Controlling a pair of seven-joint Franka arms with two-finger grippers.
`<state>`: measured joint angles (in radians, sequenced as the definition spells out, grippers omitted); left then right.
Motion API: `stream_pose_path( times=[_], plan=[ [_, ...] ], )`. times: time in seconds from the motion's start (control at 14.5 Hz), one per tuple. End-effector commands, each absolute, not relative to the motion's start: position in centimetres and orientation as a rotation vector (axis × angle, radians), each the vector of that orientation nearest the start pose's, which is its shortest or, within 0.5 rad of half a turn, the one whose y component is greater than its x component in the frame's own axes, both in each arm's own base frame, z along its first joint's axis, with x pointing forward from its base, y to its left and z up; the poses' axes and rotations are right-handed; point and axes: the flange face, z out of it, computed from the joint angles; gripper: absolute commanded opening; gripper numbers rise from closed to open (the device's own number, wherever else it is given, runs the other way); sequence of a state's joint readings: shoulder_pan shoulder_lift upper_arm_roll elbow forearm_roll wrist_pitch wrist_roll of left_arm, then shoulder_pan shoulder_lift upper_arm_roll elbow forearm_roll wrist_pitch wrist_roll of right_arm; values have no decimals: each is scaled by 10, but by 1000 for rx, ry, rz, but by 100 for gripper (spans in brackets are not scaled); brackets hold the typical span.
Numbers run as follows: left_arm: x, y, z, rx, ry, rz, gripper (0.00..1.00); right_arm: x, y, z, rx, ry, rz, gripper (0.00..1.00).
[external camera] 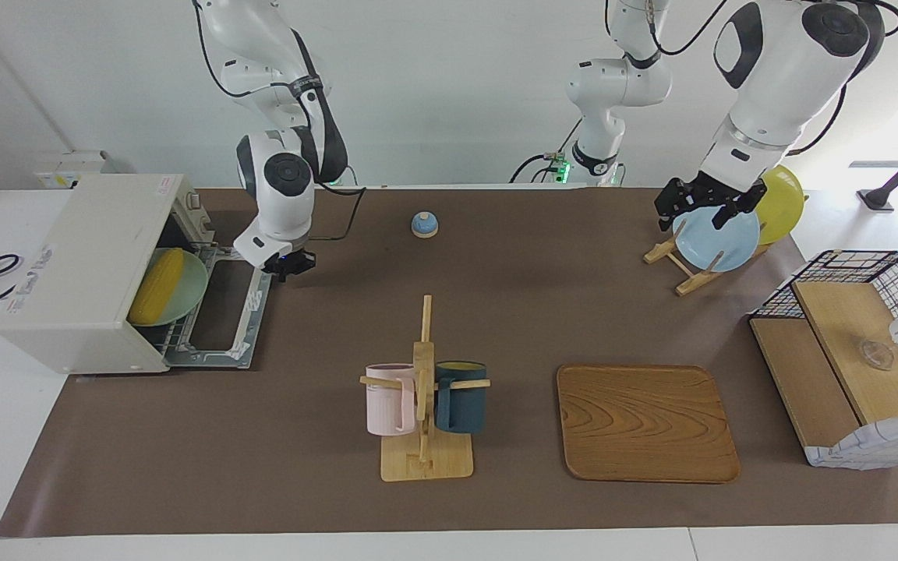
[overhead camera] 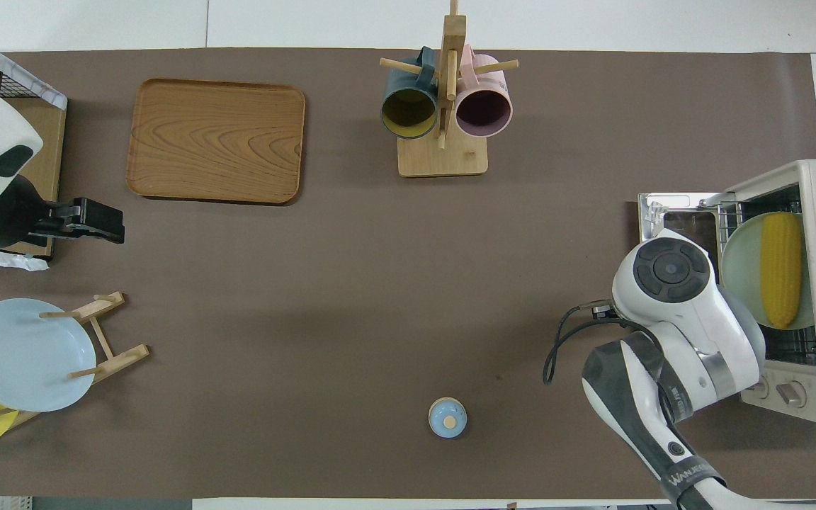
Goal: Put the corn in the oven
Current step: 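Release the plate and pull the right gripper back out of the oven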
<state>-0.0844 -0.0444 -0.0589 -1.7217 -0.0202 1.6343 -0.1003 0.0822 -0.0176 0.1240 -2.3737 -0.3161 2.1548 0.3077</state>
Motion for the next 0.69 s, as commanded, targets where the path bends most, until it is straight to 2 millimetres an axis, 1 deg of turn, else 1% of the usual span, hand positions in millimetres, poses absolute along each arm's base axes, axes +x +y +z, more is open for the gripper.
stream_pose_path(
  times=[0.0, 0.07, 0.14, 0.35, 0.48, 0.62],
  plan=[
    [529, -76, 588, -3133, 67, 74, 100, 443, 81, 313, -3405, -129, 210, 0],
    [530, -76, 587, -3133, 64, 76, 100, 440, 81, 311, -3394, -115, 222, 0],
    [530, -77, 587, -3133, 67, 76, 100, 440, 76, 312, -3391, -106, 225, 0],
    [530, -76, 588, -3134, 64, 74, 100, 435, 71, 307, -3389, -104, 246, 0],
    [530, -76, 587, -3133, 64, 76, 100, 433, 65, 306, -3389, -87, 255, 0],
    [530, -77, 587, -3133, 67, 76, 100, 431, 60, 304, -3383, -111, 253, 0]
  ],
)
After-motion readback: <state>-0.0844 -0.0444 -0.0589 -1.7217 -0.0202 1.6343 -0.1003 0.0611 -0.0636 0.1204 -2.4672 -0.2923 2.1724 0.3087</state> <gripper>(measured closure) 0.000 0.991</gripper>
